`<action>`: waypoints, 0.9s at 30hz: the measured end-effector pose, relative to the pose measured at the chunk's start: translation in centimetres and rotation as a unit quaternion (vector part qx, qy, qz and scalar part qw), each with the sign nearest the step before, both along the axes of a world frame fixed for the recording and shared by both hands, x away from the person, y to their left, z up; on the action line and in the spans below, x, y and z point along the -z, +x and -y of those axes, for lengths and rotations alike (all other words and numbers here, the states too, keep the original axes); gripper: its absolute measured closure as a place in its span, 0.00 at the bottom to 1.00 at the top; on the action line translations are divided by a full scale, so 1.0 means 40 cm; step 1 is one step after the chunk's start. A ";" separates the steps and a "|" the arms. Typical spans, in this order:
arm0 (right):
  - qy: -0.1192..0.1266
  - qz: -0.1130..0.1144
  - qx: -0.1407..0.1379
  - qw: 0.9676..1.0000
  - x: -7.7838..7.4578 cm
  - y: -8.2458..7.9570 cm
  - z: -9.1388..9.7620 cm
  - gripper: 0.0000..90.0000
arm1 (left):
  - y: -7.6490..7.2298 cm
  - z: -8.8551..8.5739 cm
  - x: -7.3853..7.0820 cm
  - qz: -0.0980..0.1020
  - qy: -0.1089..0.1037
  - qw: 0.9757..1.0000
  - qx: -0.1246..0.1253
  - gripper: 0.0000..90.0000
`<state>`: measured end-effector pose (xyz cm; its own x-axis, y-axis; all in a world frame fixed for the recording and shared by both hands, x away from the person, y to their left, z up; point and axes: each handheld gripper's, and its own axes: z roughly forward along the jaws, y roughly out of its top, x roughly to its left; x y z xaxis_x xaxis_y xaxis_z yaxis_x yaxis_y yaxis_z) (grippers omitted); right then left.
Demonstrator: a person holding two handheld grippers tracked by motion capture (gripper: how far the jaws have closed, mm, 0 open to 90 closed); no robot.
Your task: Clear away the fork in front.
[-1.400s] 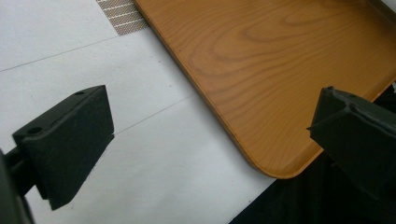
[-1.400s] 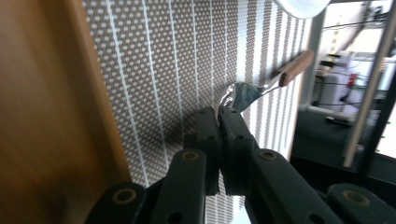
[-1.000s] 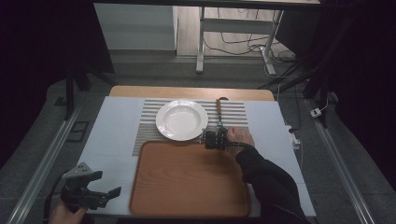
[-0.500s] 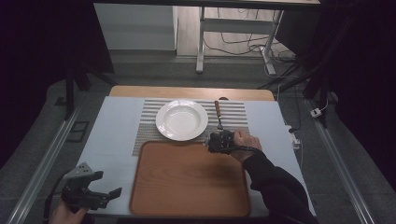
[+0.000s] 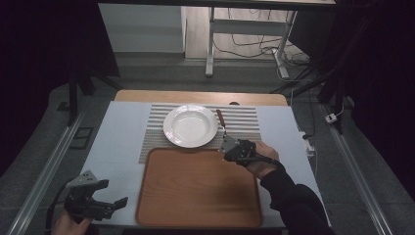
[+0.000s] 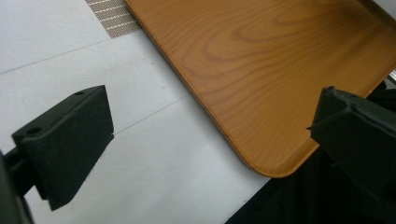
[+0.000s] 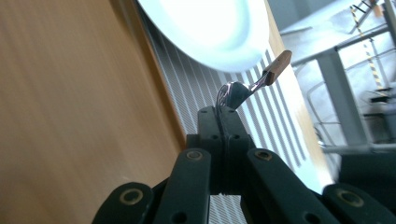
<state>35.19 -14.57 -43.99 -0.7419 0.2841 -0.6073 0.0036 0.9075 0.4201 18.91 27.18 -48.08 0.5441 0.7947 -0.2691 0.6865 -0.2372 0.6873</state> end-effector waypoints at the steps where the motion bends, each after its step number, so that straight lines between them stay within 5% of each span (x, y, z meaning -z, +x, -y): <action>1: 0.015 -0.010 -0.002 1.000 -0.005 -0.003 0.004 1.00 | 0.000 0.000 0.000 -0.001 -0.001 1.000 0.001 0.00; 8: 0.108 -0.072 -0.017 0.991 -0.032 -0.014 0.038 1.00 | 0.004 0.004 -0.001 0.000 -0.011 1.000 0.013 0.00; 13: 0.161 -0.106 -0.026 0.981 -0.044 -0.024 0.059 1.00 | 0.012 0.008 -0.001 0.000 -0.020 0.999 0.027 0.00; 14: 0.161 -0.106 -0.026 0.981 -0.044 -0.024 0.059 1.00 | 0.015 0.010 -0.001 0.003 -0.022 0.999 0.030 0.00; 15: 0.181 -0.118 -0.030 0.976 -0.047 -0.029 0.067 1.00 | 0.017 0.012 -0.001 0.008 -0.025 0.999 0.037 0.00; 21: 0.216 -0.156 -0.044 0.963 -0.054 -0.046 0.088 1.00 | 0.035 0.036 -0.007 0.024 -0.042 0.997 0.056 0.00; 27: 0.241 -0.186 -0.061 0.951 -0.059 -0.076 0.099 1.00 | 0.070 0.085 -0.014 0.040 -0.029 0.995 0.086 0.00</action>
